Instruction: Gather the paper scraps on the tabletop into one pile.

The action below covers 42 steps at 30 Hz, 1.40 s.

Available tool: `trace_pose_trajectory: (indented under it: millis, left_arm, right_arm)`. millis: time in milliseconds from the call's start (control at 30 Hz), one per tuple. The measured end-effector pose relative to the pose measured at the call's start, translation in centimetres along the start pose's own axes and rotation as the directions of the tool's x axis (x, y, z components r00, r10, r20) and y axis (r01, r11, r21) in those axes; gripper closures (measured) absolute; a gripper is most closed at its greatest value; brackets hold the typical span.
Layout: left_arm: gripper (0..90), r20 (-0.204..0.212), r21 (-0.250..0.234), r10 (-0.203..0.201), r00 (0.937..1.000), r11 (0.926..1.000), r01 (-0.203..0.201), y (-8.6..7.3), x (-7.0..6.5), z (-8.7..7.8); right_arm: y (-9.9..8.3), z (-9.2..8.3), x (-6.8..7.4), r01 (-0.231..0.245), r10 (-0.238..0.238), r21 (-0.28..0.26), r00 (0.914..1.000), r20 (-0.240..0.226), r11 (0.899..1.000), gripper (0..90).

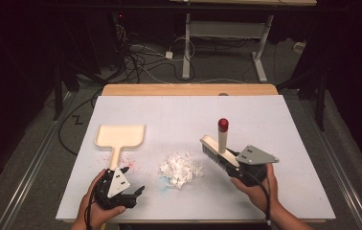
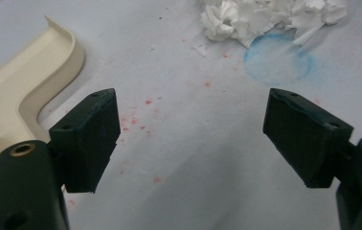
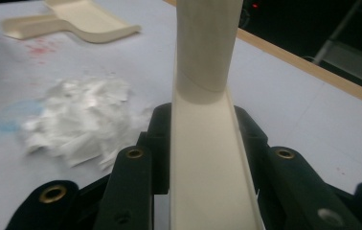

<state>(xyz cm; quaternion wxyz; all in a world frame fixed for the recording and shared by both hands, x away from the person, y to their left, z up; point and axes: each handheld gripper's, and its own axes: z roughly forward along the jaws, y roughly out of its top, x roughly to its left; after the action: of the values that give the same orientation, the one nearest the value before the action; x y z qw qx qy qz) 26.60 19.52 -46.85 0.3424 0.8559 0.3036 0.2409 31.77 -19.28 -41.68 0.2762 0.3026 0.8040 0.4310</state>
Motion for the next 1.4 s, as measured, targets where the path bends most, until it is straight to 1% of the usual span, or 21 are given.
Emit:
trace_pose_trajectory:
  millis: [33, 100, 167, 267, 333, 400, 433, 533, 633, 700, 733, 767, 833, 933, 1000, 1100, 1200, 1300, 1333, 1367, 1400]
  left_arm:
    - [19.2, 0.001, 0.000, 0.000, 1.0000, 1.0000, 0.000, 0.0, 0.0, 0.0]
    - [19.2, 0.003, 0.001, -0.004, 1.0000, 1.0000, 0.004, -0.1, 0.1, 0.1]
    - [19.2, 0.002, 0.001, -0.006, 1.0000, 1.0000, 0.006, -0.2, 0.2, 0.1]
    - [19.3, 0.002, -0.001, -0.006, 1.0000, 1.0000, 0.006, -0.3, 0.2, -0.1]
    - [19.4, 0.002, -0.004, -0.007, 1.0000, 1.0000, 0.007, -0.3, 0.2, -0.2]
    - [19.4, -0.001, -0.003, -0.008, 1.0000, 1.0000, 0.008, -0.4, 0.3, -0.2]
    - [19.4, -0.002, -0.006, -0.010, 0.9999, 0.9999, 0.010, -0.4, 0.3, -0.2]
    - [19.4, -0.005, -0.010, -0.011, 0.9999, 0.9999, 0.011, -0.4, 0.3, -0.3]
    - [19.3, -0.008, -0.012, -0.010, 0.9999, 0.9999, 0.010, -0.3, 0.3, -0.4]
    - [19.4, -0.009, -0.011, -0.010, 0.9999, 0.9999, 0.010, -0.4, 0.3, -0.4]
    - [19.4, -0.014, -0.016, -0.002, 0.9999, 0.9999, 0.002, -0.3, 0.4, -0.4]
    - [19.4, -0.014, -0.018, -0.004, 0.9999, 0.9998, 0.003, -0.4, 0.4, -0.4]
    - [19.4, -0.010, -0.009, -0.015, 0.9998, 0.9999, 0.015, -0.4, 0.3, -0.4]
    - [19.4, -0.010, -0.005, -0.011, 0.9999, 0.9999, 0.011, -0.4, 0.3, -0.3]
    - [19.4, -0.015, -0.010, -0.002, 0.9999, 0.9999, 0.002, -0.3, 0.3, -0.3]
    - [19.4, -0.011, -0.001, -0.010, 0.9999, 1.0000, 0.010, -0.3, 0.2, -0.2]
    - [19.4, -0.011, 0.001, -0.007, 0.9999, 1.0000, 0.007, -0.2, 0.2, -0.2]
    - [19.4, -0.016, -0.001, 0.004, 0.9999, 1.0000, -0.004, -0.2, 0.2, -0.2]
    - [19.4, -0.009, 0.005, -0.004, 0.9999, 1.0000, 0.004, -0.2, 0.1, -0.2]
    - [19.4, -0.008, 0.005, -0.003, 1.0000, 1.0000, 0.003, -0.2, 0.1, -0.2]
    - [19.4, -0.008, 0.006, -0.003, 1.0000, 1.0000, 0.003, -0.2, 0.1, -0.2]
  right_arm:
    - [-0.1, 1.1, 0.4, -0.003, 0.003, 0.008, 0.9997, 0.023, 1.000, 67.6]
    - [0.0, 2.4, 1.1, 0.003, -0.003, 0.007, 0.9992, 0.040, 1.000, 67.6]
    - [0.2, 4.0, 2.4, 0.029, -0.030, 0.018, 0.9979, 0.056, 0.999, 67.6]
    - [0.2, 5.6, 4.4, 0.030, -0.030, 0.012, 0.9985, 0.045, 0.999, 67.6]
    - [0.5, 6.0, 5.5, 0.051, -0.051, 0.016, 0.9983, 0.028, 0.999, 67.5]
    - [0.9, 6.0, 6.5, 0.043, -0.043, -0.004, 0.9990, -0.004, 0.999, 67.6]
    - [1.1, 5.8, 6.7, 0.039, -0.039, -0.008, 0.9990, -0.022, 0.999, 67.6]
    - [1.4, 5.4, 6.9, 0.063, -0.063, -0.019, 0.9975, -0.032, 0.998, 67.6]
    - [1.5, 4.9, 6.0, 0.047, -0.048, -0.022, 0.9986, -0.021, 0.999, 67.6]
    - [1.6, 4.3, 4.9, 0.039, -0.039, -0.036, 0.9992, -0.005, 0.999, 67.6]
    - [1.7, 3.7, 3.9, 0.040, -0.040, -0.043, 0.9992, 0.000, 0.998, 67.6]
    - [1.7, 3.2, 3.4, 0.025, -0.025, -0.044, 0.9997, -0.001, 0.999, 67.6]
    - [1.8, 1.8, 1.5, 0.018, -0.018, -0.048, 0.9998, -0.010, 0.999, 67.6]
    - [1.8, 0.0, -0.7, 0.014, -0.014, -0.054, 0.9999, -0.001, 0.998, 67.5]
    - [1.7, -1.6, -2.3, -0.015, 0.014, -0.052, 0.9998, -0.011, 0.999, 67.6]
    - [1.1, -3.4, -3.9, -0.032, 0.031, -0.038, 0.9994, -0.014, 0.999, 67.5]
    - [0.3, -4.9, -5.0, -0.032, 0.032, -0.006, 0.9985, -0.043, 0.999, 67.5]
    - [-0.5, -6.2, -5.5, -0.032, 0.036, 0.038, 0.9946, -0.098, 0.999, 67.6]
    - [-0.6, -6.4, -5.6, -0.034, 0.040, 0.052, 0.9918, -0.122, 0.998, 67.5]
    - [-0.8, -6.7, -5.7, -0.031, 0.043, 0.077, 0.9861, -0.160, 0.997, 67.5]
    - [-1.1, -7.0, -5.8, -0.036, 0.059, 0.112, 0.9745, -0.216, 0.993, 67.5]
